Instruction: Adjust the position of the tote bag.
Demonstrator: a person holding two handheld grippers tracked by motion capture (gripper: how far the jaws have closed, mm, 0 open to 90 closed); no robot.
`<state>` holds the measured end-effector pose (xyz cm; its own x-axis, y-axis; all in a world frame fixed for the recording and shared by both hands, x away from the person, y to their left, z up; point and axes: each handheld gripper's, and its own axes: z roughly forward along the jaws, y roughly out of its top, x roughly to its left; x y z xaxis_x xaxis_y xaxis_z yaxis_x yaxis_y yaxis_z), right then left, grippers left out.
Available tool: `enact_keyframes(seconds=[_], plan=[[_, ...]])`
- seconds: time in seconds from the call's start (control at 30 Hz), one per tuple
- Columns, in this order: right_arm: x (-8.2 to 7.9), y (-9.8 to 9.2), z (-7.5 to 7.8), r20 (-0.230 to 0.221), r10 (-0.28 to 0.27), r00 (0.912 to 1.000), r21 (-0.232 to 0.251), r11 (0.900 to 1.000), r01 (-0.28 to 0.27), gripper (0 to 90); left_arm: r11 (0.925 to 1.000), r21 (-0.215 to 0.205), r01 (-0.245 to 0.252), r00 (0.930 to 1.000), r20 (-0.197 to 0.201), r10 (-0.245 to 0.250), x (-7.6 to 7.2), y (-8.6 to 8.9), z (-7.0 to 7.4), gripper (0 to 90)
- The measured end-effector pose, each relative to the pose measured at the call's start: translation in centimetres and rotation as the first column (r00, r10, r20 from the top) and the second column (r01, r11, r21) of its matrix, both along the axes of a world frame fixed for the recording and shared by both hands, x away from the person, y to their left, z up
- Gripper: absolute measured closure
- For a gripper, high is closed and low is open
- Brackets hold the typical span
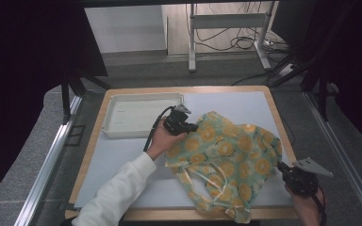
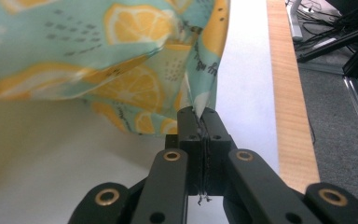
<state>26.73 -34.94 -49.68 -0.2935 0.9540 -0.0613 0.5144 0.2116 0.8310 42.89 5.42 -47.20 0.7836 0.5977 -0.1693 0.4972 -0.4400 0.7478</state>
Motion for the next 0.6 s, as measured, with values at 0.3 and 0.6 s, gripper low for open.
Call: enact_keyframes(seconds=[0.3,0.6], plan=[[3.1,-0.6,0.2,-0.018,-0.014,0.9997,0.005,1.0,0.014,88.8,1.0,-0.008,-0.006,1.0,-0.007,0.006,-0.7,1.5,-0.1,89.1],[7.6,-0.1,0.8,-0.047,-0.016,0.9988,-0.03,0.999,0.014,89.1,0.9995,-0.032,0.005,1.0,-0.004,-0.005,-2.7,2.3,-0.4,89.1]])
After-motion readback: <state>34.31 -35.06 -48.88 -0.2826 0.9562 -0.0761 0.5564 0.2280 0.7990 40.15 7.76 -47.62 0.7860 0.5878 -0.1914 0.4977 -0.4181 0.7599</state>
